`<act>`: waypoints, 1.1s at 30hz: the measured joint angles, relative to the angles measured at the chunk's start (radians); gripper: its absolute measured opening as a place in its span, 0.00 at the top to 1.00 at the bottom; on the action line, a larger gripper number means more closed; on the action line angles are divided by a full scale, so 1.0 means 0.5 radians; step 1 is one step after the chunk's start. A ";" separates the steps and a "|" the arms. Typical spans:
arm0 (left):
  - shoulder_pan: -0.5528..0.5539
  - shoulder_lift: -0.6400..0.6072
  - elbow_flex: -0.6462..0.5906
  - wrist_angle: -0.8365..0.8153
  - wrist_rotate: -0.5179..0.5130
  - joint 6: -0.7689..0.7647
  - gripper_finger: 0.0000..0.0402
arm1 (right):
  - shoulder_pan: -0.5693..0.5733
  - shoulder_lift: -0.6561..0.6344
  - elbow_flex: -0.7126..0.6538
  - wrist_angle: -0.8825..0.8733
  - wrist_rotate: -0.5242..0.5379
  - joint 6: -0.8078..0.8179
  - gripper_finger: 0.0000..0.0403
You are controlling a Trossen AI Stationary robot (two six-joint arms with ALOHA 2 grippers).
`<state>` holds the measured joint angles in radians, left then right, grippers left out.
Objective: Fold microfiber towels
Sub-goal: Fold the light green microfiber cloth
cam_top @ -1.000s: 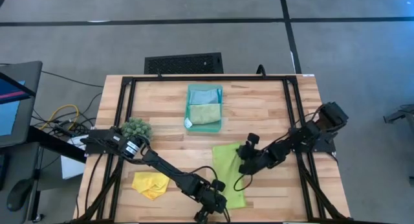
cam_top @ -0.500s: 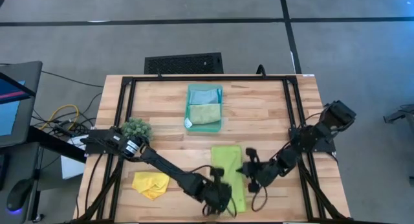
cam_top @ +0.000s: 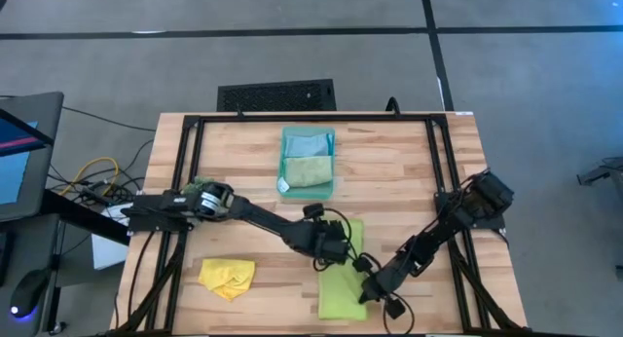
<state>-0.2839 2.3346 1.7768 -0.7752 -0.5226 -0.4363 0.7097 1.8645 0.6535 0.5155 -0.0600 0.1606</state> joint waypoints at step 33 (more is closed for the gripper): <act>-0.483 0.008 0.036 0.544 0.985 0.772 0.94 | -0.583 -0.454 -0.386 -0.527 1.183 0.847 0.97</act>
<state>-0.5256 2.3386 1.7947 -0.5030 -0.0300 -0.0504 0.4183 1.6375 0.4604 0.2520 0.5316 0.5842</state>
